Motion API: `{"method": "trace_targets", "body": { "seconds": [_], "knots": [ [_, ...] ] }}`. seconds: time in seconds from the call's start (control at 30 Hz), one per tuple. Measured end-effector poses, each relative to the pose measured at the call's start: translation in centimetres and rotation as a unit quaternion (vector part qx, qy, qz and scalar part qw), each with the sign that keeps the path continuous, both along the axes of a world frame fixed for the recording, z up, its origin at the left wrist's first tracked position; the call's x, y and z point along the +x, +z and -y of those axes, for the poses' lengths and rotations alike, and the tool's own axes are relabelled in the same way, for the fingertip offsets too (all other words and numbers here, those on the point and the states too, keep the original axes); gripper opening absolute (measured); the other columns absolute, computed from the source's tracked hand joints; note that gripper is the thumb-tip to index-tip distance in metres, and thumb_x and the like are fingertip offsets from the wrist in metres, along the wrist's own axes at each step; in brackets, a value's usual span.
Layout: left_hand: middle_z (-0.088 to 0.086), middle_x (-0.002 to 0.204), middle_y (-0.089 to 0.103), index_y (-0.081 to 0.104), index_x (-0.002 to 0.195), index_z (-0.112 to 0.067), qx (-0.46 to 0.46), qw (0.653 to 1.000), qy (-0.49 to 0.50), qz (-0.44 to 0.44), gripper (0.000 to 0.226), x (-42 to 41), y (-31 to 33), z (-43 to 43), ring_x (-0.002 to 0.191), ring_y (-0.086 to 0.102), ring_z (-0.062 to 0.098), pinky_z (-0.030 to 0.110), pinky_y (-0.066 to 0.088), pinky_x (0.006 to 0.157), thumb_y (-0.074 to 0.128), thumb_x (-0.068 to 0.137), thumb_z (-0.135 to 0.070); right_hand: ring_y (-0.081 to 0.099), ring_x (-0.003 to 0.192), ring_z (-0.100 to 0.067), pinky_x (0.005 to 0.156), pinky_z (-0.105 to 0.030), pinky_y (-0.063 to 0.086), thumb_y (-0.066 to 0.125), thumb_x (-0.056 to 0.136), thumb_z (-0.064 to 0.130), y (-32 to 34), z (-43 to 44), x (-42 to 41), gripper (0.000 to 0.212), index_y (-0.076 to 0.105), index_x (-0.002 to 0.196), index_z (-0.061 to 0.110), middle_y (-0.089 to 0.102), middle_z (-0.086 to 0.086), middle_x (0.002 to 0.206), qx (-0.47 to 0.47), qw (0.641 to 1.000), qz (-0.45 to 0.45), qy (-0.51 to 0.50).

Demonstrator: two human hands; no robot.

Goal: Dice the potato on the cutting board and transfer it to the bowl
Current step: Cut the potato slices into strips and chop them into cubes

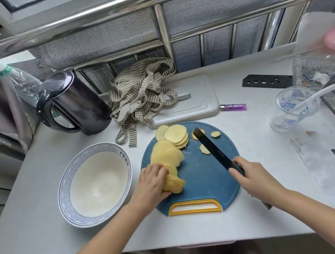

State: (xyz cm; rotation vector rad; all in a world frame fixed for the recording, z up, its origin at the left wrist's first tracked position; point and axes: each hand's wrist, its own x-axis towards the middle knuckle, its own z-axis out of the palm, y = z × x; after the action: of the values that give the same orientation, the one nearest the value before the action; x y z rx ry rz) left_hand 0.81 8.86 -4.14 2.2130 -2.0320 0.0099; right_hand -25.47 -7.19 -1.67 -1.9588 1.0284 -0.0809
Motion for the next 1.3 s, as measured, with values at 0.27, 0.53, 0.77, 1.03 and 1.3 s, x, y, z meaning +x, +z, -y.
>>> {"method": "trace_targets", "body": {
  "seconds": [0.27,0.53,0.77,1.03,1.3],
  "knots": [
    [-0.001,0.089,0.062,0.046,0.099,-0.024,0.060,0.995,0.021,-0.072,0.053,-0.2,0.1,0.1,0.076,0.061,0.022,0.027,0.045,0.059,0.085,0.063,-0.029,0.044,0.049,-0.014,0.051,-0.036,0.047,0.049,0.098,0.027,-0.3,0.1,-0.4,0.017,0.049,0.085,0.017,0.055,-0.006,0.065,-0.003,1.000,0.000,-0.021],
    [-0.008,0.091,0.059,0.050,0.099,-0.022,0.094,0.964,0.145,-0.202,0.037,-1.1,1.0,1.2,0.081,0.055,0.015,0.027,0.043,0.070,0.075,0.077,-0.039,0.046,0.050,-0.017,0.053,-0.039,0.049,0.050,0.097,0.027,-0.4,0.4,-1.1,0.016,0.050,0.084,0.018,0.053,-0.003,0.061,0.009,0.999,0.005,-0.041],
    [-0.010,0.081,0.060,0.048,0.085,-0.030,0.068,0.907,0.209,-0.359,0.036,-3.3,2.7,4.5,0.074,0.056,0.004,0.012,0.040,0.058,0.082,0.072,-0.033,0.043,0.042,-0.018,0.043,-0.034,0.045,0.051,0.097,0.025,0.2,0.7,-1.8,0.017,0.049,0.084,0.013,0.049,-0.004,0.057,0.035,0.996,0.026,-0.081],
    [-0.004,0.100,0.063,0.054,0.102,-0.020,0.203,0.887,0.189,-0.369,0.047,-7.9,1.3,10.0,0.092,0.060,0.014,0.029,0.051,0.076,0.079,0.073,-0.046,0.044,0.044,-0.017,0.043,-0.032,0.047,0.051,0.096,0.026,0.1,1.0,-4.0,0.016,0.050,0.083,0.018,0.049,-0.003,0.059,0.056,0.989,0.039,-0.131],
    [0.005,0.137,0.036,0.032,0.145,-0.020,0.170,0.968,0.091,-0.158,0.096,-8.1,0.2,10.0,0.126,0.036,0.024,0.034,0.031,0.108,0.075,0.069,-0.060,0.043,0.041,-0.015,0.043,-0.030,0.045,0.050,0.097,0.026,-0.3,0.7,-5.7,0.016,0.050,0.085,0.016,0.049,-0.004,0.060,0.061,0.986,0.029,-0.150]
  ]
}}
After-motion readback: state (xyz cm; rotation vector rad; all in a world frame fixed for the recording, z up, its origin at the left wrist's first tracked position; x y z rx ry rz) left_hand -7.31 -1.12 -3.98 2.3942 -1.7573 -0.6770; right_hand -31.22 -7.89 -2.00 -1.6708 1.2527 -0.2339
